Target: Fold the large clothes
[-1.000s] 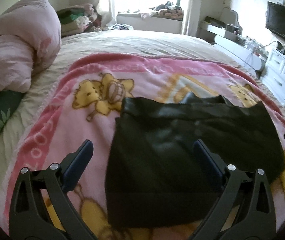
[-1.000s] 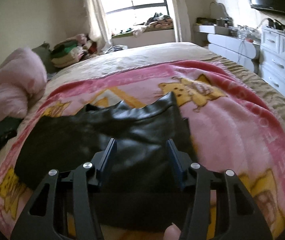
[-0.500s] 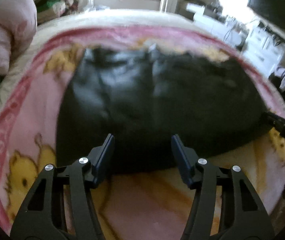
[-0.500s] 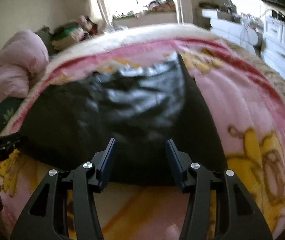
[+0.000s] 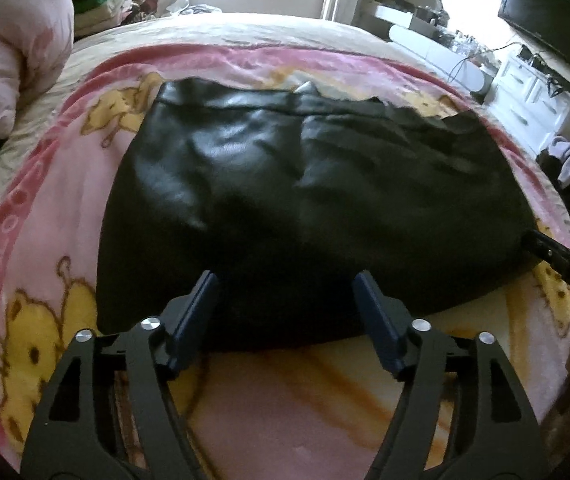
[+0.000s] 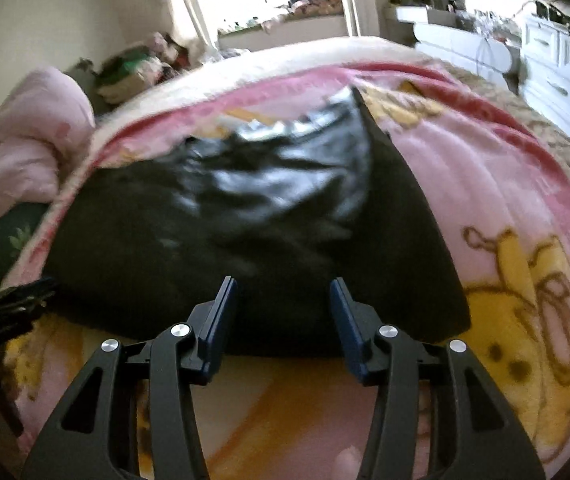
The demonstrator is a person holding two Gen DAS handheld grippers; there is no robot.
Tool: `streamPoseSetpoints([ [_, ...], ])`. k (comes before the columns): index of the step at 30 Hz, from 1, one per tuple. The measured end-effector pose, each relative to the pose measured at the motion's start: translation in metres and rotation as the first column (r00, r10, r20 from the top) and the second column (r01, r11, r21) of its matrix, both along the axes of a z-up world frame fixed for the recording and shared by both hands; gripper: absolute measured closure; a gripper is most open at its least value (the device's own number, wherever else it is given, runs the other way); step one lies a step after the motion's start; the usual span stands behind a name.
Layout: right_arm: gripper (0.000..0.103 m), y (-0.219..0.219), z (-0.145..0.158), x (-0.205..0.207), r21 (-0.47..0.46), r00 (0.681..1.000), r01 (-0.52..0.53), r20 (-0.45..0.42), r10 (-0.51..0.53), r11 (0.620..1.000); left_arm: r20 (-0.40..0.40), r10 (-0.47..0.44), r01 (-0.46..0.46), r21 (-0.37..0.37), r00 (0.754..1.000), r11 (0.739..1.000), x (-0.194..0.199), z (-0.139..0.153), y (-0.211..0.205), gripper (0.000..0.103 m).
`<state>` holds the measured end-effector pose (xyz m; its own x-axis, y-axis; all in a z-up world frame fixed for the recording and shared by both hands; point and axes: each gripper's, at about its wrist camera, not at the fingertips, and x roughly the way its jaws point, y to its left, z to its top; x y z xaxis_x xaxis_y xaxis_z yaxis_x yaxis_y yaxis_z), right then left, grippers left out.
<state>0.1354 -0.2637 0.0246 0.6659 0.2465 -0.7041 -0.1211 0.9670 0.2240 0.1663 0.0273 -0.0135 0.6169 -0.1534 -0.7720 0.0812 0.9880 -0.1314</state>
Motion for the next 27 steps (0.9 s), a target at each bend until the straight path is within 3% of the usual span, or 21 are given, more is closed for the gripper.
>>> streamPoseSetpoints([
  [1,0.055,0.004,0.003,-0.002,-0.001,1.000,-0.012,0.014,0.012,1.000,0.011,0.006,-0.006,0.003,1.000,1.000,-0.001,0.003,0.001,0.027],
  [10,0.054,0.063,0.018,-0.012,-0.068,0.986,-0.147,0.073,0.152,0.987,0.057,0.078,-0.081,0.057,0.995,0.995,0.004,0.013,0.022,0.010],
  [27,0.054,0.132,0.010,0.002,-0.160,0.966,-0.247,0.037,0.256,0.956,0.025,0.183,-0.184,0.072,0.983,0.980,0.016,0.008,0.055,0.009],
])
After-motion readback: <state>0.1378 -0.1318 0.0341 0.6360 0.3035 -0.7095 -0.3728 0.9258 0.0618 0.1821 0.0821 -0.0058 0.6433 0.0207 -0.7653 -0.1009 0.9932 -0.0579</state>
